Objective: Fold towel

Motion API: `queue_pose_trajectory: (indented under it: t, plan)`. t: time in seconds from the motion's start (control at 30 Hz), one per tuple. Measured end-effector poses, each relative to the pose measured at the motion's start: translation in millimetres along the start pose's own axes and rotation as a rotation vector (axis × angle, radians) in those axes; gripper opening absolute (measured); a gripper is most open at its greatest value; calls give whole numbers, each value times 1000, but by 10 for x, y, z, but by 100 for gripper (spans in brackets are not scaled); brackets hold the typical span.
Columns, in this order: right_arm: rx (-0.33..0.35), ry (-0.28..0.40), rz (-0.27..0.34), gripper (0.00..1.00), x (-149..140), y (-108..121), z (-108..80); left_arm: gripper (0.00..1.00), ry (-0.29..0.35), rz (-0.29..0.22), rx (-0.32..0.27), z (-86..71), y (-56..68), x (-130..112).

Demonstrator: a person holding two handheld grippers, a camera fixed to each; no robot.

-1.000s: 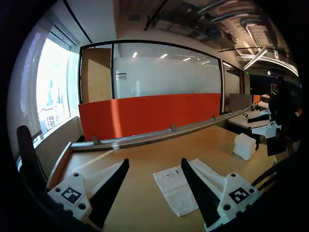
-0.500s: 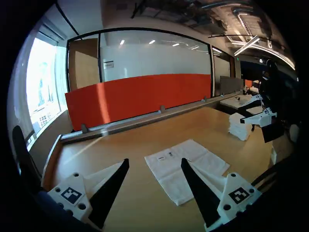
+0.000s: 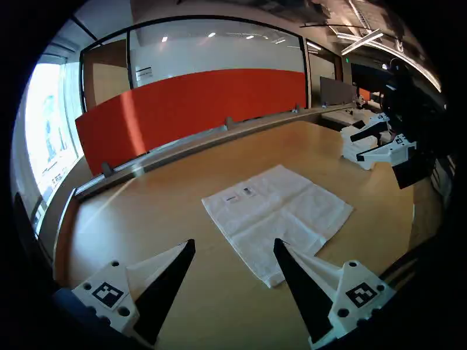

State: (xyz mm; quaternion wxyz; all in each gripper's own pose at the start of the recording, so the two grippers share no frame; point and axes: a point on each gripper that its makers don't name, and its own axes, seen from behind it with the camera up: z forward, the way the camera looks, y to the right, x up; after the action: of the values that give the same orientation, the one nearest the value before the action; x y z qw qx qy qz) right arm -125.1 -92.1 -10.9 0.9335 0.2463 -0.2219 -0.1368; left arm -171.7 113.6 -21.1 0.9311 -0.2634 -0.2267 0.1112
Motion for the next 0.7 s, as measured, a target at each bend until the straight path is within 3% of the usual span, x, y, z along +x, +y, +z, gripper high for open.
queue_pose_trajectory:
  t: [0.3,0.7]
  plan:
    - [39,-76,-10,100,-439,-79,233,100,-98,23,-63,284,193,-416]
    - [95,-180,-11,100,-979,-243,394,100,-204,24,-131,479,404,-843]
